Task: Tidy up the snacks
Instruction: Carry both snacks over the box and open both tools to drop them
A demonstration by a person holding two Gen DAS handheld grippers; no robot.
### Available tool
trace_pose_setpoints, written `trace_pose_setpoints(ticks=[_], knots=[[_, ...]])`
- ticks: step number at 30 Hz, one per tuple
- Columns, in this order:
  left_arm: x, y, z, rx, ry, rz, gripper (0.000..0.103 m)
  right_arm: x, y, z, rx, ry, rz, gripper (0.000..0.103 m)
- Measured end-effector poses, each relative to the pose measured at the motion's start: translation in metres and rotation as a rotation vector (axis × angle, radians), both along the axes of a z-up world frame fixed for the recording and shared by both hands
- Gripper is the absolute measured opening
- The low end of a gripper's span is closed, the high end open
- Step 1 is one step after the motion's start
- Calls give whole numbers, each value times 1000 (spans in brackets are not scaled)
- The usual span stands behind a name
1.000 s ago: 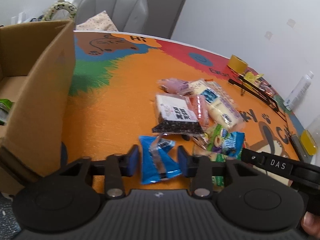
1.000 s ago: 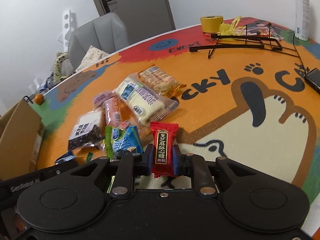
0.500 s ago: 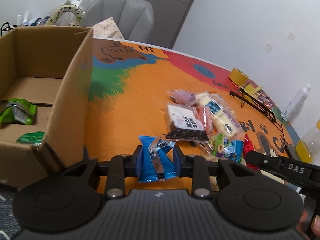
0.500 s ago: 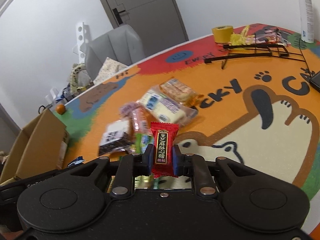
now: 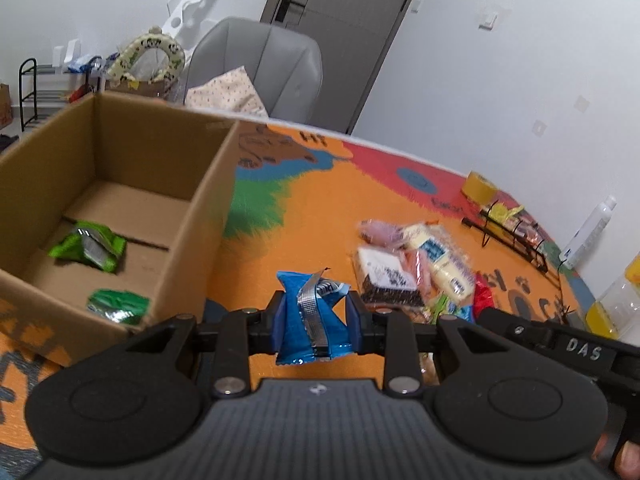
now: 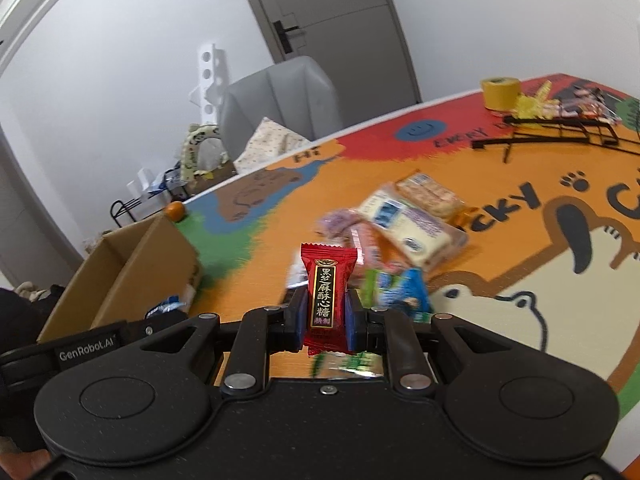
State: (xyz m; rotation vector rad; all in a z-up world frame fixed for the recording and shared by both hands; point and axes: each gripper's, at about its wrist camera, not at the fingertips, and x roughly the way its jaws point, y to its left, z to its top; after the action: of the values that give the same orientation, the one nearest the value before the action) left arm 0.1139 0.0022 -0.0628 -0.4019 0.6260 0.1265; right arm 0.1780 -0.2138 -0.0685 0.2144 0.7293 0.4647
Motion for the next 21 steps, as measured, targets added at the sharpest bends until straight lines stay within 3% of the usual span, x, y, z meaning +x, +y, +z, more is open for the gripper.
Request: trace_pose_setpoints(ticks=[11, 21], knots=[[-21, 25, 42, 39, -70, 24, 30, -9, 35, 27, 19, -36, 71, 18], [-33, 67, 53, 58, -77, 99, 30, -12, 73, 38, 14, -48, 142, 17]])
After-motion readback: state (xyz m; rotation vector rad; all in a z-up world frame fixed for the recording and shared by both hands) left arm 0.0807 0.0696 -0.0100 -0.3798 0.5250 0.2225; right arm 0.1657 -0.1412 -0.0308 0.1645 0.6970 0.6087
